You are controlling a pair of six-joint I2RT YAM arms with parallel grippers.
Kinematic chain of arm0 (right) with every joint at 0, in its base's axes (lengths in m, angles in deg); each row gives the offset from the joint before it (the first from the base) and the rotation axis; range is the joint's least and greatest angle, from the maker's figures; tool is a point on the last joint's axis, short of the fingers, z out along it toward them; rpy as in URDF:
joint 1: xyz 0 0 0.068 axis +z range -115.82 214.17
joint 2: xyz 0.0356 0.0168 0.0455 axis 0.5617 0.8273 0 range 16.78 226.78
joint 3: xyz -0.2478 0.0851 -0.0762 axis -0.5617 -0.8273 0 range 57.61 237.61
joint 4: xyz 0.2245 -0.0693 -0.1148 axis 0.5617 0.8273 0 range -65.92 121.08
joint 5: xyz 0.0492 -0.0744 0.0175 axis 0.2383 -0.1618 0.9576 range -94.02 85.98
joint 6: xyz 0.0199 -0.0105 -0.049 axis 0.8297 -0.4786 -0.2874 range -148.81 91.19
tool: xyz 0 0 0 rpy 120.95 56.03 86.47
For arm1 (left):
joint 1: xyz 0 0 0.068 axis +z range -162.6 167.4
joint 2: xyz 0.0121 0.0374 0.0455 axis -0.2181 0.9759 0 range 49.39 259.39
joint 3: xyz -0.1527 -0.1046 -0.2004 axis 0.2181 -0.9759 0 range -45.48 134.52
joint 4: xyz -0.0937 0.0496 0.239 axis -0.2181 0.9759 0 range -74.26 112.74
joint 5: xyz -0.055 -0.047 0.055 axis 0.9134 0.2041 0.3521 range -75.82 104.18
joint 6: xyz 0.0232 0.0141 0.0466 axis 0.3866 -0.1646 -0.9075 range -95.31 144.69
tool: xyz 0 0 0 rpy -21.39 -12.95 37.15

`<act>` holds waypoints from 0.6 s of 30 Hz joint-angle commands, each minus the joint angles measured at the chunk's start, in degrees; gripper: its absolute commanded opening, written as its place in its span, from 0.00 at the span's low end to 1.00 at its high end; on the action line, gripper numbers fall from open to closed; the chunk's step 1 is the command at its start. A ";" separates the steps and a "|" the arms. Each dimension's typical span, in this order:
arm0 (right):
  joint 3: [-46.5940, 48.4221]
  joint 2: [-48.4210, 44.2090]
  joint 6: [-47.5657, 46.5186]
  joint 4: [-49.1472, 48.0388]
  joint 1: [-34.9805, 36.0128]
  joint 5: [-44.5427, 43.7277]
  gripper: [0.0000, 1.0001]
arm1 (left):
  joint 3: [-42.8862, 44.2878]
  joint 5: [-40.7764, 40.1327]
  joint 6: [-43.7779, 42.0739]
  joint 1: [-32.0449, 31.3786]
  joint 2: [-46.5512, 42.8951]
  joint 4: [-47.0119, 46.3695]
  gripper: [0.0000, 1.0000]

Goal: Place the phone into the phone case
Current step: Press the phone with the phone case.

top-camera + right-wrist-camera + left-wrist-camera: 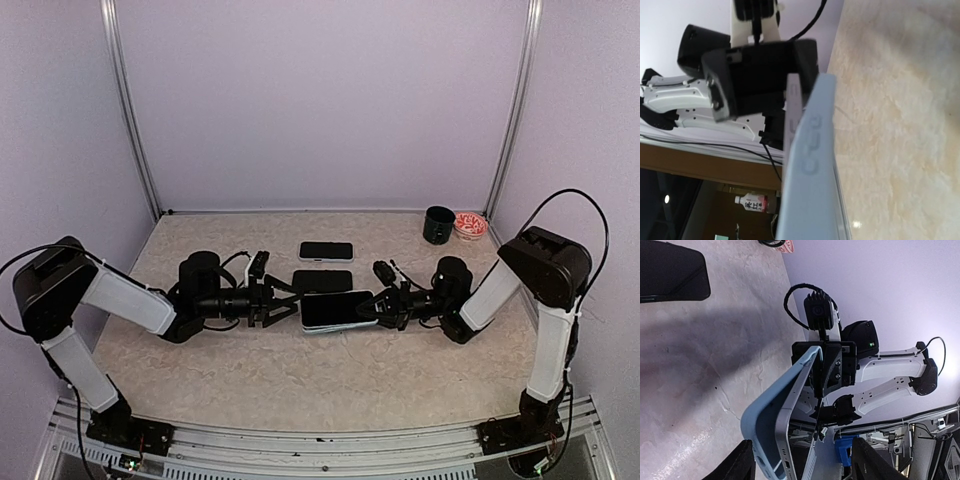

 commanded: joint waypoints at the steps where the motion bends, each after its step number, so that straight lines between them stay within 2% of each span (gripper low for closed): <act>1: 0.47 -3.12 -1.68 -2.82 -0.33 0.99 0.11 | 0.05 -2.07 -3.51 0.52 -2.31 6.20 0.64; 18: 0.49 -2.66 -1.70 -2.66 -0.33 0.89 0.11 | 1.23 1.76 2.87 -3.45 5.74 -7.63 0.65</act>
